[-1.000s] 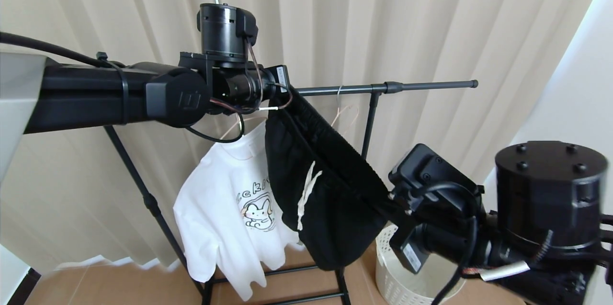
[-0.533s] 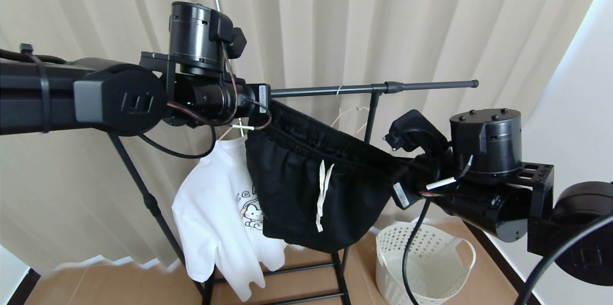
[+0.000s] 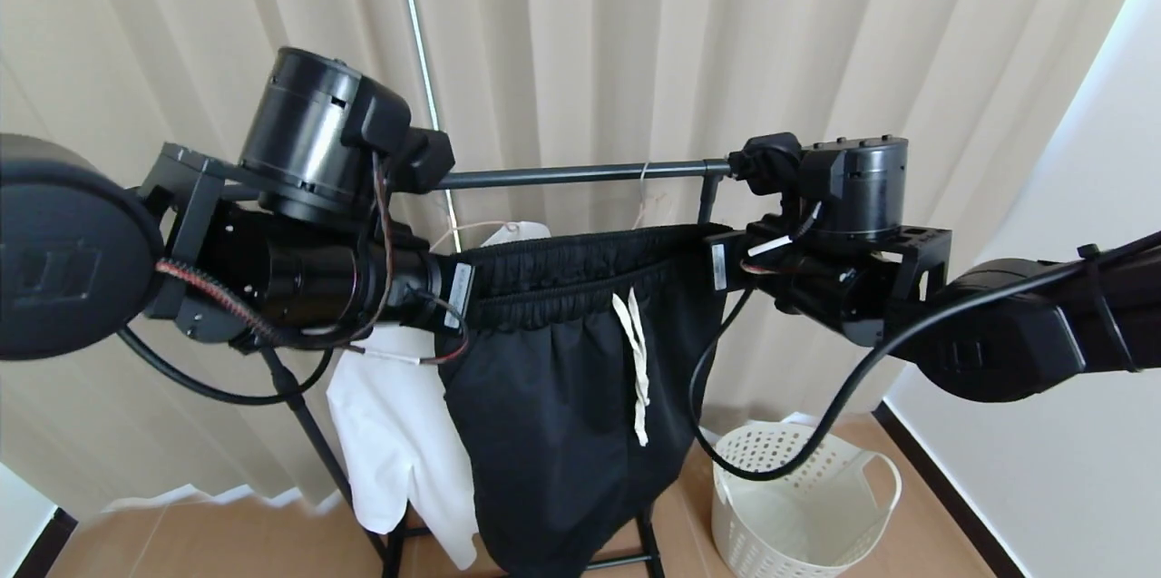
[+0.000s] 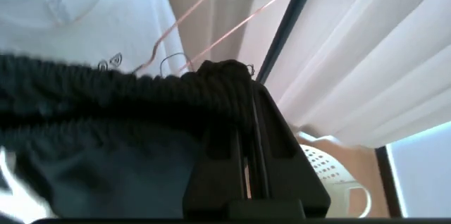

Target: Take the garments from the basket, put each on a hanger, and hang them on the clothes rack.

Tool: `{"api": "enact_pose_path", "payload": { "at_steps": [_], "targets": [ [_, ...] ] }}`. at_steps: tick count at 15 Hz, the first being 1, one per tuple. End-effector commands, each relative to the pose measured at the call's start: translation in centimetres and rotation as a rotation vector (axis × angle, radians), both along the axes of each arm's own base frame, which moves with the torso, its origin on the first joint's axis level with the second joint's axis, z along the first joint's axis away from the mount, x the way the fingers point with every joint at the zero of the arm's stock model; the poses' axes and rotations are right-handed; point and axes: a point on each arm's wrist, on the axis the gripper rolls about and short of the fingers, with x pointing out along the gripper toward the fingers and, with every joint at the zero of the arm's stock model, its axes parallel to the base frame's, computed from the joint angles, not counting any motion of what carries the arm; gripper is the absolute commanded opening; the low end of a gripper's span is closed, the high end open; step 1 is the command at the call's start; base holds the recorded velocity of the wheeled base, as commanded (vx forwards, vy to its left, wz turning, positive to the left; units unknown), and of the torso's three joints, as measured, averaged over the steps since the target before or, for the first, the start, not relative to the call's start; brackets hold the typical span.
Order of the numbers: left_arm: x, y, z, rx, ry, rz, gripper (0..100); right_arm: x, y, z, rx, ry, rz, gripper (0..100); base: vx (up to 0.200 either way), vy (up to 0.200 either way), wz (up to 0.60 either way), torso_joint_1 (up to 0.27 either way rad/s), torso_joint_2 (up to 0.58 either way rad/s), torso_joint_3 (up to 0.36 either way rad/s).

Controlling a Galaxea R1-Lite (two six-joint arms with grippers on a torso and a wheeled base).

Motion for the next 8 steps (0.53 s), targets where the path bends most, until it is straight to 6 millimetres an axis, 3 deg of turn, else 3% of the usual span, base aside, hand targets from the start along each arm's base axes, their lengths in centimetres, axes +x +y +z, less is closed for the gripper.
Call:
{"api": "enact_pose_path", "payload": {
  "at_steps": [1,3,8],
  "targets": [
    [-2.6,-0.1,-1.5,0.042,0.042,-0.047,0,2.2,0.5,-0.7,0.046,0.002,-0.033,0,0.000,0.000,0.00,0.000,0.00,0.000],
    [-4.5,-0.4,-3.4,0.082,0.093,-0.100,0,3.0,0.9,0.0,0.132,-0.018,-0.051,0,0.000,0.000,0.00,0.000,0.00,0.000],
    [-8.0,-3.1,-5.1,0.068,0.163,-0.219,0,3.9,1.7,0.8,0.225,-0.053,-0.114,0,0.000,0.000,0.00,0.000,0.00,0.000]
  ]
}}
